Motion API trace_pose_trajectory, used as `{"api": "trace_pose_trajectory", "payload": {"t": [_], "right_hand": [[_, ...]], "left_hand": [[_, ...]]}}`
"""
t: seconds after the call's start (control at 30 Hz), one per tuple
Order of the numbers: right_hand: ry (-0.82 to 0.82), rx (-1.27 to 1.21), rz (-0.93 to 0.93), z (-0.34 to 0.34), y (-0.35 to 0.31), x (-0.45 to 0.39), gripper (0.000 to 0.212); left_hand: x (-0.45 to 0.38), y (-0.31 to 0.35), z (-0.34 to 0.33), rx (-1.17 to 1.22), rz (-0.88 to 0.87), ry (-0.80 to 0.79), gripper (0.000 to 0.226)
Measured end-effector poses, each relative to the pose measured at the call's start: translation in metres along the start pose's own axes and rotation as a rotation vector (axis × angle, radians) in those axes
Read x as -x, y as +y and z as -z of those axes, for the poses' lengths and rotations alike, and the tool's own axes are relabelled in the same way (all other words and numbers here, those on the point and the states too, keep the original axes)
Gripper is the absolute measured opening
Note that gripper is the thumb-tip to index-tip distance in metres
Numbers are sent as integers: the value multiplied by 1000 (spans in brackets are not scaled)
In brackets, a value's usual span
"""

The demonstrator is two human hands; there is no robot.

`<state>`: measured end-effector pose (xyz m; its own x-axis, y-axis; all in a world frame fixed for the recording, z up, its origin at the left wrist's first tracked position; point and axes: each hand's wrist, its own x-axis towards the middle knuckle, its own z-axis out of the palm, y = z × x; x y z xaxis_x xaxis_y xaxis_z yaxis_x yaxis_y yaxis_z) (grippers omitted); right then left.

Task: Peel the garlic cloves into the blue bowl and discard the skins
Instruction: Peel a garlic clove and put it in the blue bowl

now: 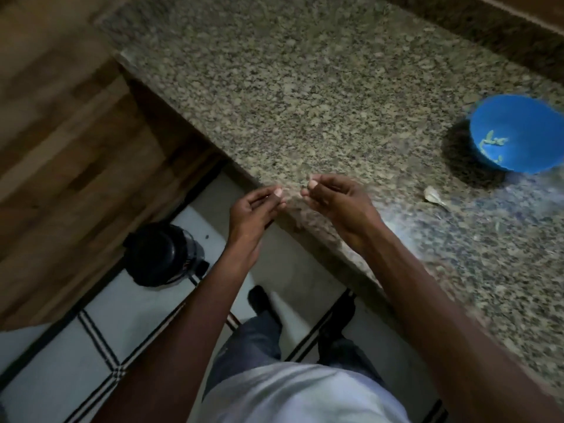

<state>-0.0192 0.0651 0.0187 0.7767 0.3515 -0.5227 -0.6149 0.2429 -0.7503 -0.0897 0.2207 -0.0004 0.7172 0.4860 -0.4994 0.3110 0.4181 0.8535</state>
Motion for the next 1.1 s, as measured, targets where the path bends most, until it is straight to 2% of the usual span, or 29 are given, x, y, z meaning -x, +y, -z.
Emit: {"api": "trace_pose_trajectory", "payload": {"t": [0.13,0.23,0.33,0.43,0.53,0.8,0.87,1.0,1.1], "right_hand": [[-148,104,-43,-103,45,-19,8],[-253,197,-69,-183,91,-35,9],[-332,320,-95,-264,139,-42,15],[-393,414,-109,-333,185,-42,8],[-440,511,-137,-386,226,-43,15],[-486,681,-192,-450,301,-66,9],[-493,720,-201,-456,316,-74,15],[-476,746,-249,-464,348,-93,16],[-449,749,-281,-464,379,-116,14]], "left_hand": [[-6,22,98,114,-26,144,10],[-12,32,185,185,-42,262,14],[-22,42,274,204,-45,364,18],[-26,49,349,215,-46,461,7],[-29,49,412,263,-26,572,7],[-34,20,507,414,-11,693,24],[-39,11,519,413,6,707,26],[-58,-11,538,388,56,734,25],[-81,-33,550,385,110,745,15]]}}
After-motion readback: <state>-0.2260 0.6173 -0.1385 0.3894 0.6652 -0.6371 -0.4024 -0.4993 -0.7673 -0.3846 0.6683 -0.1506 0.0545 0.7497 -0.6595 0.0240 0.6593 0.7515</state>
